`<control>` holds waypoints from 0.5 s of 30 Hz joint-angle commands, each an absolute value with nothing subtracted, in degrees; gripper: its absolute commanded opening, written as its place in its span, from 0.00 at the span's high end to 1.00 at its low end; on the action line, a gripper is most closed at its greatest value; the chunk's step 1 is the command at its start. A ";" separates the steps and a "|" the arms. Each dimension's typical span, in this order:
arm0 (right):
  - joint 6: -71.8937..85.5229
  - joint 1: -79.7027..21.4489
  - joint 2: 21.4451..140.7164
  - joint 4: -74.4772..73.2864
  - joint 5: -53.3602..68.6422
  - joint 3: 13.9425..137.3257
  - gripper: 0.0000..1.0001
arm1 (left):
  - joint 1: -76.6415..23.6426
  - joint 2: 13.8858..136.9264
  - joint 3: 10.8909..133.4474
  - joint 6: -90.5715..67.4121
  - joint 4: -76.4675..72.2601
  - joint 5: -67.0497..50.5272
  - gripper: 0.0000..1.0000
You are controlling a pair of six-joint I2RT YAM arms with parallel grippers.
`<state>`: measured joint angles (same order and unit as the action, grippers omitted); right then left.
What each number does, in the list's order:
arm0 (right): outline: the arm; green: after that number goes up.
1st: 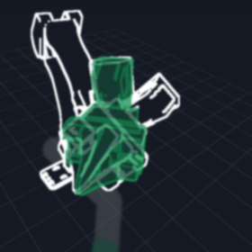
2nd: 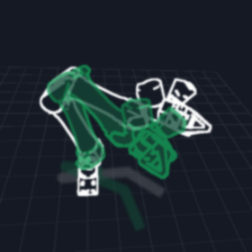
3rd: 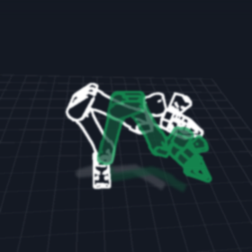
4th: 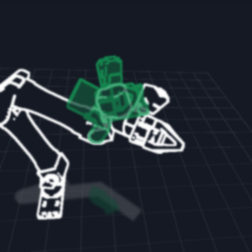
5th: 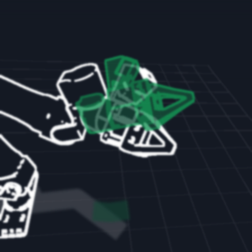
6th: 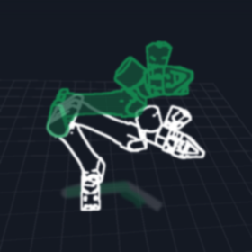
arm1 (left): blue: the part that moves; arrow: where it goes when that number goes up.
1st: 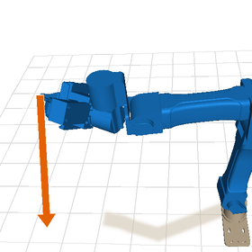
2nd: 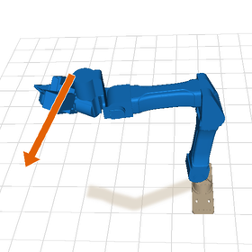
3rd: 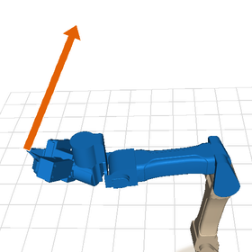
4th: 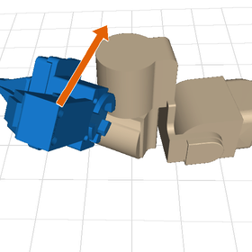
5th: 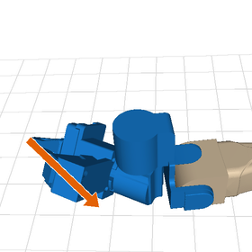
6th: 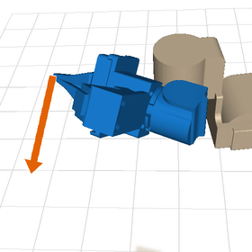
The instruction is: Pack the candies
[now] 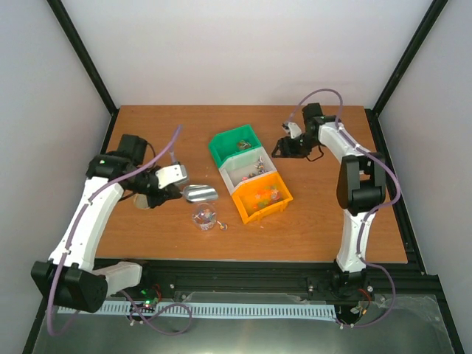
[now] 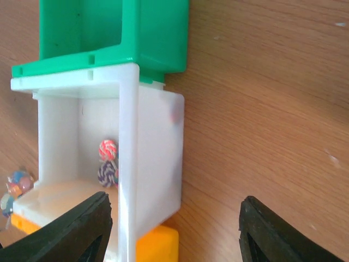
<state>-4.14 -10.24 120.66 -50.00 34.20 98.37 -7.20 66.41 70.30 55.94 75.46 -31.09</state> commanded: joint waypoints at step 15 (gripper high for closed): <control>-12.28 -7.82 111.64 -57.36 37.89 85.11 0.53 | -33.66 85.64 77.64 35.38 58.56 -19.34 0.99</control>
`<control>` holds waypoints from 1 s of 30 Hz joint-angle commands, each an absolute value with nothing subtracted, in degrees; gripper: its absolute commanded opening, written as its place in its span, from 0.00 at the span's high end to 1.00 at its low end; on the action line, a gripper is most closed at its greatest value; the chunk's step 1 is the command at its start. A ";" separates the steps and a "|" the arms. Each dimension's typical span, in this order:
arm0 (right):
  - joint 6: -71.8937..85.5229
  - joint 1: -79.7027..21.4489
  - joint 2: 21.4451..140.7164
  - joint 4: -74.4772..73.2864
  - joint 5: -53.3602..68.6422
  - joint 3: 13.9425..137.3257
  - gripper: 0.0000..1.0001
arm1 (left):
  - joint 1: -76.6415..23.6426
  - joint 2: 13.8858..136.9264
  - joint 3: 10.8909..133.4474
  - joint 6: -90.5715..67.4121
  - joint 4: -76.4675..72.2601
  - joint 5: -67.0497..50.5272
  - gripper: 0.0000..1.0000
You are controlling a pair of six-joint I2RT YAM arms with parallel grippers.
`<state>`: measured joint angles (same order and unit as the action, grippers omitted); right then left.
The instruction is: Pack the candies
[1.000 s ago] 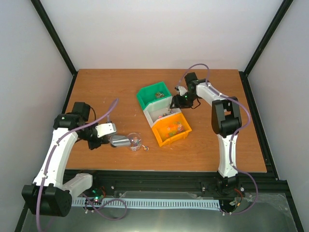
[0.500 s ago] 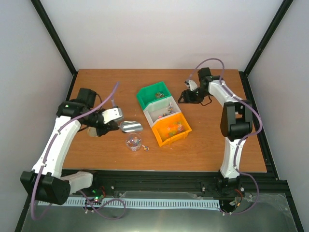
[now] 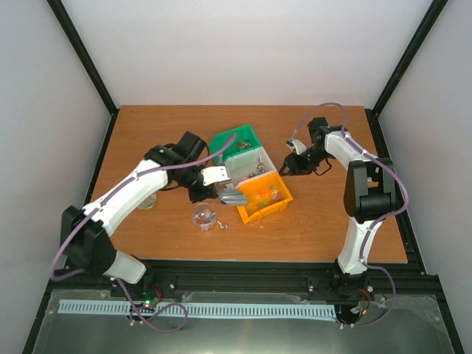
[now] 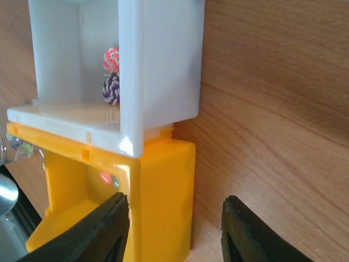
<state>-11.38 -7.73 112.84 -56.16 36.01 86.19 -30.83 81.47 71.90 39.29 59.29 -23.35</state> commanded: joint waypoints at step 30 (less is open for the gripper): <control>-4.66 -9.39 110.85 -50.33 43.17 77.43 0.97 | -42.78 112.20 88.26 23.34 53.63 -5.61 0.99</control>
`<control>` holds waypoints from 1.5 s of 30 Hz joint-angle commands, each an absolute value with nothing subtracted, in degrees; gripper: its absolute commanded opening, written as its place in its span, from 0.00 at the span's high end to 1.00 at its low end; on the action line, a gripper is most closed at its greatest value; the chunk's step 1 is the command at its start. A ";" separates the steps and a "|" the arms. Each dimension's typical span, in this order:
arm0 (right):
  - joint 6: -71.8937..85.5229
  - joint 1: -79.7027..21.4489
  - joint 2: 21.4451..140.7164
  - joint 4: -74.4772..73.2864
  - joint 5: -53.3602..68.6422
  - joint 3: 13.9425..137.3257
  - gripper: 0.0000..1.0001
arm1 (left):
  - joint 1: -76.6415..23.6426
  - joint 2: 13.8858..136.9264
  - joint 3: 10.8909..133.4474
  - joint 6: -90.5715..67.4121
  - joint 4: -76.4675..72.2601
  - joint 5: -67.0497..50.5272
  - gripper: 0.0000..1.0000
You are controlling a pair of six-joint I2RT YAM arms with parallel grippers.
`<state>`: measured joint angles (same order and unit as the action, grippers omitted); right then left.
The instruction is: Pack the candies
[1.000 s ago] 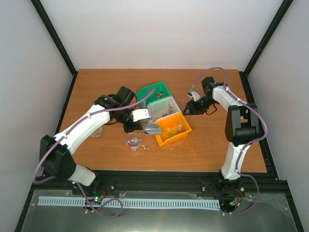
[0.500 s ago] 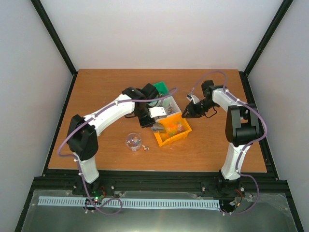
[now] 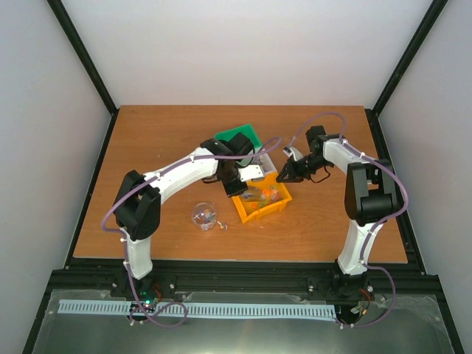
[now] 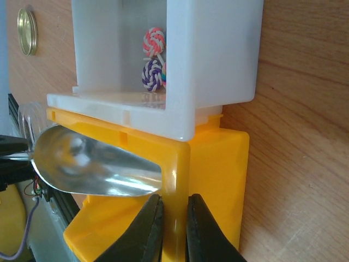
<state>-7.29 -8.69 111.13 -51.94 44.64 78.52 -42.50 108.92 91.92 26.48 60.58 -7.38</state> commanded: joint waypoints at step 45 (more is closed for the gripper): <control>-13.76 -7.12 105.69 -52.58 32.32 79.35 0.45 | -28.89 82.70 46.36 23.02 -1.58 -41.39 0.99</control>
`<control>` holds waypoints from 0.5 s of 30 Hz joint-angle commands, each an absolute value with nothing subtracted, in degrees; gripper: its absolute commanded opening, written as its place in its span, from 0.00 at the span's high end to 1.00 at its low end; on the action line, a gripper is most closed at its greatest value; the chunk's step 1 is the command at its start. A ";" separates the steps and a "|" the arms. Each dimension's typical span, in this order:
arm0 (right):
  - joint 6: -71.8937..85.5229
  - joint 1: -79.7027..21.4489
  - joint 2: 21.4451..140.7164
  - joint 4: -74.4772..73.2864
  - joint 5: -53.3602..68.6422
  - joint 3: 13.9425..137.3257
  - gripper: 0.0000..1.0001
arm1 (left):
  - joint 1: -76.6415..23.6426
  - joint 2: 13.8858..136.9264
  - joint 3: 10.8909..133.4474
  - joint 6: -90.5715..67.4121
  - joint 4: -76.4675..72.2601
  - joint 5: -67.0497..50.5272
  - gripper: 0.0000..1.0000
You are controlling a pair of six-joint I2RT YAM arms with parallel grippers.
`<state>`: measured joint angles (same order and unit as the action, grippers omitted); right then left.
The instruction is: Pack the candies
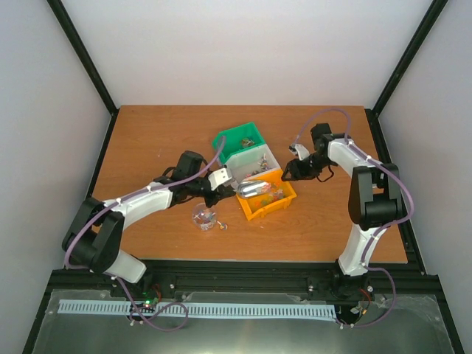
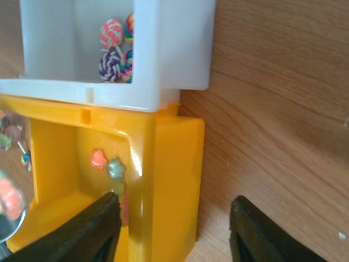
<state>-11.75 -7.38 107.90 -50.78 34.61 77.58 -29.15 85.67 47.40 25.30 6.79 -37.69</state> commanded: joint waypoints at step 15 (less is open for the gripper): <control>-19.05 -6.89 103.89 -56.90 30.05 83.36 0.09 | -26.90 69.70 40.72 15.28 -4.97 -42.40 0.99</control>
<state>-16.84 -7.20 105.84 -55.42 30.76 81.73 -28.73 75.94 41.58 16.38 -4.99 -39.55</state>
